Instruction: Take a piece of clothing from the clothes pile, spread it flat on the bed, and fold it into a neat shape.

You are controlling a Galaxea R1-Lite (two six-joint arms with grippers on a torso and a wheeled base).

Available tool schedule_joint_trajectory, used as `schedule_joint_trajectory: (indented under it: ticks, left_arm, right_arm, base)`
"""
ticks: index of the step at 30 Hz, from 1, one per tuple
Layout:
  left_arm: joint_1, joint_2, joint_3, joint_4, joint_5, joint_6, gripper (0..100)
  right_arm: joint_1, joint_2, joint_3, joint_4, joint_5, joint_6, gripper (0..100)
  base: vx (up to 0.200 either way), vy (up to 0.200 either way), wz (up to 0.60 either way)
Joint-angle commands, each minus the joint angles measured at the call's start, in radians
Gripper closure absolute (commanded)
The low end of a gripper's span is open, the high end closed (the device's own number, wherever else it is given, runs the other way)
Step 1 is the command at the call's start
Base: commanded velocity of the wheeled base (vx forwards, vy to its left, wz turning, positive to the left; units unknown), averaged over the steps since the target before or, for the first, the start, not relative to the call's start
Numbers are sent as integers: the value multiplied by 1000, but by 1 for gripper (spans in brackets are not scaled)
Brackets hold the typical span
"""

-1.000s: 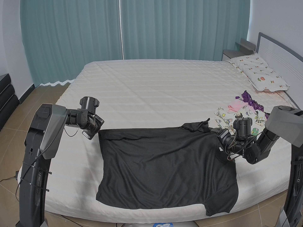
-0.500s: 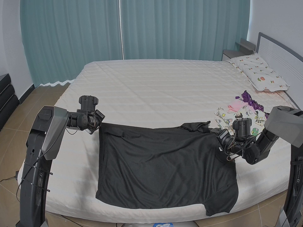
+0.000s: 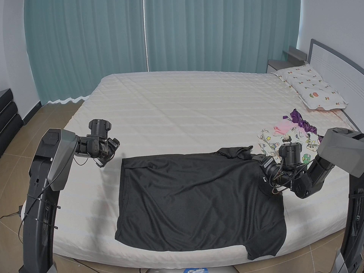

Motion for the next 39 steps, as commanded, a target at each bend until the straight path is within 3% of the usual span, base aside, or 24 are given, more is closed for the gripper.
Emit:
schedule_joint_trajectory:
  ticks: [1,5,8,12,21,29,34,39]
  left_arm:
    - [16,-131,105,61,-44,-62,0]
    - [7,-254,283,41,-122,-110,0]
    - [-14,-387,528,-51,-203,-130,0]
    - [-39,-490,783,-209,-225,-133,0]
    - [-74,-626,1190,-436,-292,-128,0]
    - [-146,-602,1303,-611,-277,-117,0]
    - [-201,-505,1285,-654,-176,-33,0]
    - [-240,-450,1282,-659,-84,54,0]
  right_arm:
    - [0,-10,16,-9,-1,-20,0]
    - [0,-21,33,-47,-4,-55,0]
    - [0,-54,55,-64,-4,-102,0]
    - [26,-65,45,-55,-4,-168,0]
    - [70,-124,113,-3,-8,-204,0]
    - [70,-130,231,-12,-1,-191,0]
    - [40,-81,285,-150,4,-170,0]
    - [40,-76,314,-171,12,-170,0]
  base:
    - [0,0,0]
    - [0,0,0]
    - [0,0,0]
    - [-100,0,0]
    - [-200,0,0]
    - [-100,0,0]
    - [0,0,0]
    - [0,0,0]
